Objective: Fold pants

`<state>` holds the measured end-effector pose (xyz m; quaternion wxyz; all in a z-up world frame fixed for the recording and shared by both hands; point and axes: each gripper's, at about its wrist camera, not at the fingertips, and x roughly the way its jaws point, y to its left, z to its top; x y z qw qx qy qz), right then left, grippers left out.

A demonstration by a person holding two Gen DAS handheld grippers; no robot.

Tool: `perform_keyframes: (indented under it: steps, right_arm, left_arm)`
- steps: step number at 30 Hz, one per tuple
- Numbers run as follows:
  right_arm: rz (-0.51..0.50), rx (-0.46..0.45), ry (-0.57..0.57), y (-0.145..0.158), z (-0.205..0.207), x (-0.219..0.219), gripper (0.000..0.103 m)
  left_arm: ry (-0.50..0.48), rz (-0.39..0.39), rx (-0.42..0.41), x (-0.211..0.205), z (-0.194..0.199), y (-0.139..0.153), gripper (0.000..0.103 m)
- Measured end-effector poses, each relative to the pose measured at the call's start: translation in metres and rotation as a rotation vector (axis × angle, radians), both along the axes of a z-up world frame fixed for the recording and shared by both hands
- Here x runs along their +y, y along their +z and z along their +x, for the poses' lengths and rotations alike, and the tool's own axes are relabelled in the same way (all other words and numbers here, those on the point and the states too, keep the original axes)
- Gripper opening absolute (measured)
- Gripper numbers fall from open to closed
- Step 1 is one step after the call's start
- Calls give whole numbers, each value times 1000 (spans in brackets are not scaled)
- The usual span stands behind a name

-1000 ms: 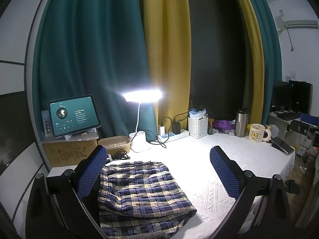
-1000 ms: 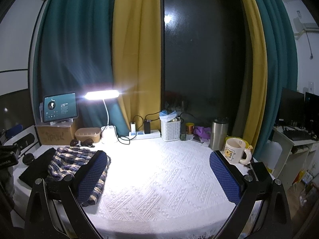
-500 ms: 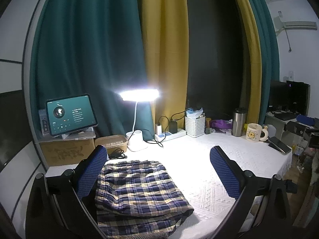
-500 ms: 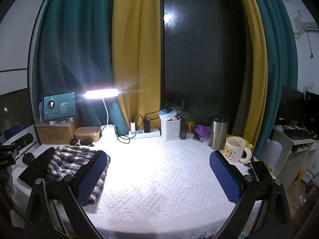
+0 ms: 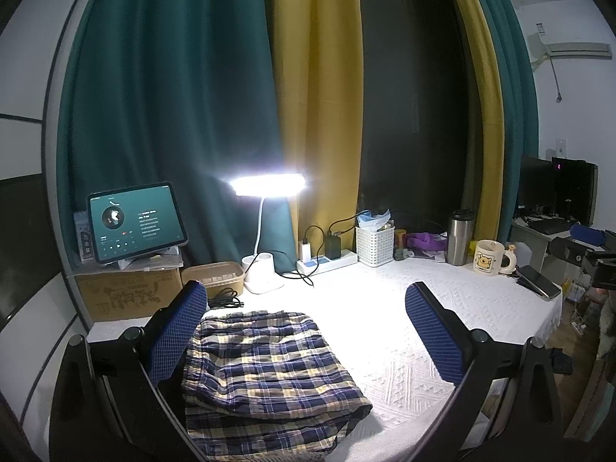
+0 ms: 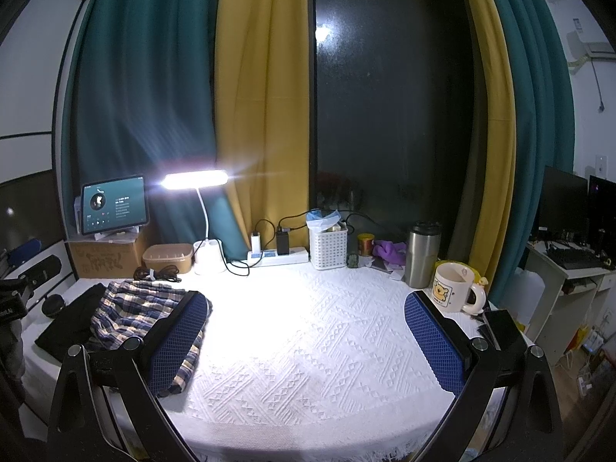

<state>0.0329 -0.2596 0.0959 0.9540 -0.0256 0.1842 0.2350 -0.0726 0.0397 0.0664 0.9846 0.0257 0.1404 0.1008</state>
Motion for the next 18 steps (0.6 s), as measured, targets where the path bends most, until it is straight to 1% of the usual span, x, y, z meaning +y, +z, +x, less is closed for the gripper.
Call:
perform_keyframes:
  steps: [18]
  right_arm:
    - [1,3,-2,-3,1,-1,103]
  left_arm:
    - [-27,5,-13,-1,2,1,102]
